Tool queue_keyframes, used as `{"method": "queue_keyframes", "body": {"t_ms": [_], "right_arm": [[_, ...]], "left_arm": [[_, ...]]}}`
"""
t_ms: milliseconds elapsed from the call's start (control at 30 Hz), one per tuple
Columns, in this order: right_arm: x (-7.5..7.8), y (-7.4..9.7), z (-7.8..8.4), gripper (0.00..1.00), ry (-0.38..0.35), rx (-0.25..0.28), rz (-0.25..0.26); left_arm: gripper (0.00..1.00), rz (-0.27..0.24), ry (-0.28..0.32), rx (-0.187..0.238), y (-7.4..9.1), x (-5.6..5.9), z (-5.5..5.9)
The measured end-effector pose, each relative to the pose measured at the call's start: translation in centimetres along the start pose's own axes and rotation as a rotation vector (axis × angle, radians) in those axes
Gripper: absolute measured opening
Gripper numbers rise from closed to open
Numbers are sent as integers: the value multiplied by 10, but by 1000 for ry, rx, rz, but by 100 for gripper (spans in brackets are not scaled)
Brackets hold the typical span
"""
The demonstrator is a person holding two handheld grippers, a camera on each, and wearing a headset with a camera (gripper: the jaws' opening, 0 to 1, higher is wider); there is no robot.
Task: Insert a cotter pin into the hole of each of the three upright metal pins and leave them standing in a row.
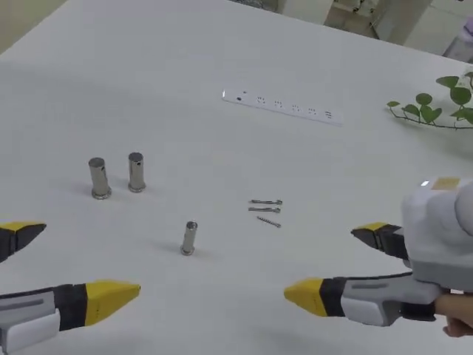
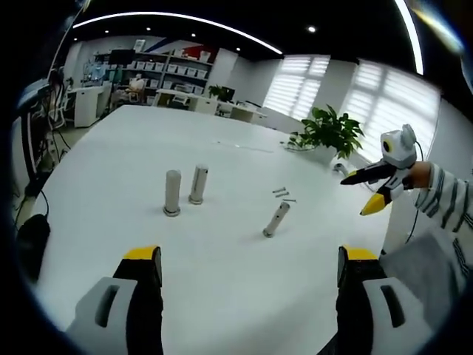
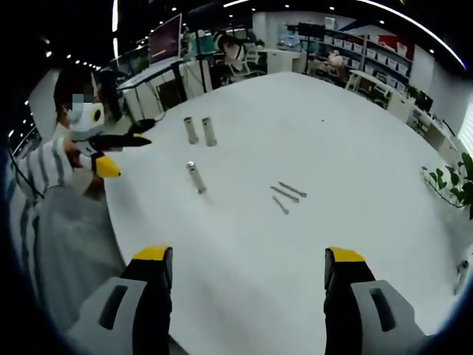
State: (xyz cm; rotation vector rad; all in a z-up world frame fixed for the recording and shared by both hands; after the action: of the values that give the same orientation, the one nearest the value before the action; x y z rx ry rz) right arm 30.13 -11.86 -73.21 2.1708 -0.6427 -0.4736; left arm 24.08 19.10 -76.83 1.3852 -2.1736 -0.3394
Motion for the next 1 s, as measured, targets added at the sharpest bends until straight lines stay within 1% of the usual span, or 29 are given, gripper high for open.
{"method": "queue_keyframes", "body": {"t_ms": [67,133,300,433,500,633,700,800,833,867,1000], "right_arm": [[-2,-3,-1,86,62,-49,-34],[1,-6,-2,86,120,-100,-33],[4,-13,-5,86,169,-143,-56],[7,-21,-5,86,238,-215,-81],[8,-26,-7,85,260,-228,-95],[10,-35,-11,84,270,-245,-120],[10,-38,-14,84,298,-257,-135],[11,-45,-17,82,336,-288,-157],[11,-46,-17,82,340,-298,-157],[11,-48,-16,82,360,-317,-164],[8,-53,-16,81,393,-341,-182]], "left_arm": [[99,-5,9,-3,1,-1,3],[99,-5,13,4,2,-1,5],[99,-5,14,3,3,-3,5],[99,-6,8,8,4,-4,3],[99,-2,4,9,5,-3,2],[99,8,-1,-1,7,-2,4],[99,4,-5,-3,8,-2,5],[99,4,-2,-7,9,-3,7],[99,5,-1,-7,9,-3,7],[99,5,-4,-8,9,-3,7],[99,-4,-21,-7,9,-3,7]]}}
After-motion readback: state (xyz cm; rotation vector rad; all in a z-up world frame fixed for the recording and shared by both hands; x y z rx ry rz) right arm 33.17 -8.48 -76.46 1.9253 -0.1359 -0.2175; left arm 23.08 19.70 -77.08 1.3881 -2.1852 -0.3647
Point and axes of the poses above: the centre of the closed fingertips' face, and the gripper's own axes: y roughly backward along the fingers, x roughly to its right, z roughly out of its underside, the point moved 7 cm from there along y, roughly backward along the fingers, and after that the axes turned 6 degrees about -z, right-handed, at the moved point
